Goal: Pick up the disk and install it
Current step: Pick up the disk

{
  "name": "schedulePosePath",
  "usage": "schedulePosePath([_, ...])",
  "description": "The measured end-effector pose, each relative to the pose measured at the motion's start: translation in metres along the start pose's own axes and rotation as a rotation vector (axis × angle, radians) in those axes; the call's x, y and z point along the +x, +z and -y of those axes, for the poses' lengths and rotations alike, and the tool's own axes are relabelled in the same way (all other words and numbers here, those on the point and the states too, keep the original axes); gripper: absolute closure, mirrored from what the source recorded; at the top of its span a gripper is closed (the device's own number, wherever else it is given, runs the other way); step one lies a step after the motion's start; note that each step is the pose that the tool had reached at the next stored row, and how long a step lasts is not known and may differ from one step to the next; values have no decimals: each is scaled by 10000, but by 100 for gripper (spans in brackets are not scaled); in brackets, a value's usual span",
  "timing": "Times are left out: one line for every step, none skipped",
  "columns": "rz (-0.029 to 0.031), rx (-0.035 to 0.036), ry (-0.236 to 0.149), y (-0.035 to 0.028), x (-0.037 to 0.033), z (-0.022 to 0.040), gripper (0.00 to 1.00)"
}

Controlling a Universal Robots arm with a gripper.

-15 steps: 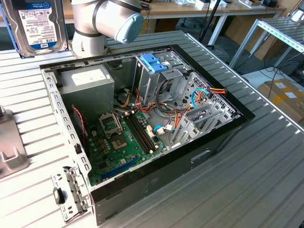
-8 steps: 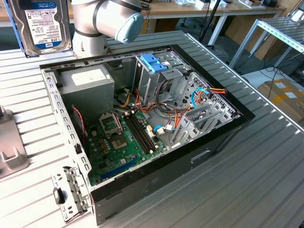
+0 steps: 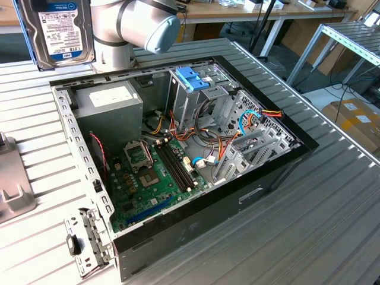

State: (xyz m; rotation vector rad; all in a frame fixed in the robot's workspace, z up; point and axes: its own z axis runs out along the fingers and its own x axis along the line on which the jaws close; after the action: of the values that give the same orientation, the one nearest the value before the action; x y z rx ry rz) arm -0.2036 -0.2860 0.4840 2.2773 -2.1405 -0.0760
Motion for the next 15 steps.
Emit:
schedulePosePath([0,0,-1,-1,1,13,63])
schedulePosePath([0,0,0,-1,2,28,63])
schedulePosePath([0,0,-1,-2,2,39,63])
schedulePosePath([0,0,0,-2,3,55,63])
schedulePosePath([0,1,0,-3,4,65,63])
schedulePosePath([0,0,0,-3,5,76,63])
schedulePosePath([0,1,-1,-3,6,87,63])
schedulePosePath([0,0,0,-5,6,104,63])
schedulePosePath([0,0,1,-5,7,117,63])
schedulePosePath([0,0,0,-6,8,136,63])
schedulePosePath([0,0,-1,-6,9,150,63])
schedulePosePath([0,0,0,-7,10,169,63])
schedulePosePath([0,0,0,-8,11,183,63])
schedulePosePath([-1,-1,0,-9,12,196,63])
schedulePosePath([0,0,-1,-9,13,208,63])
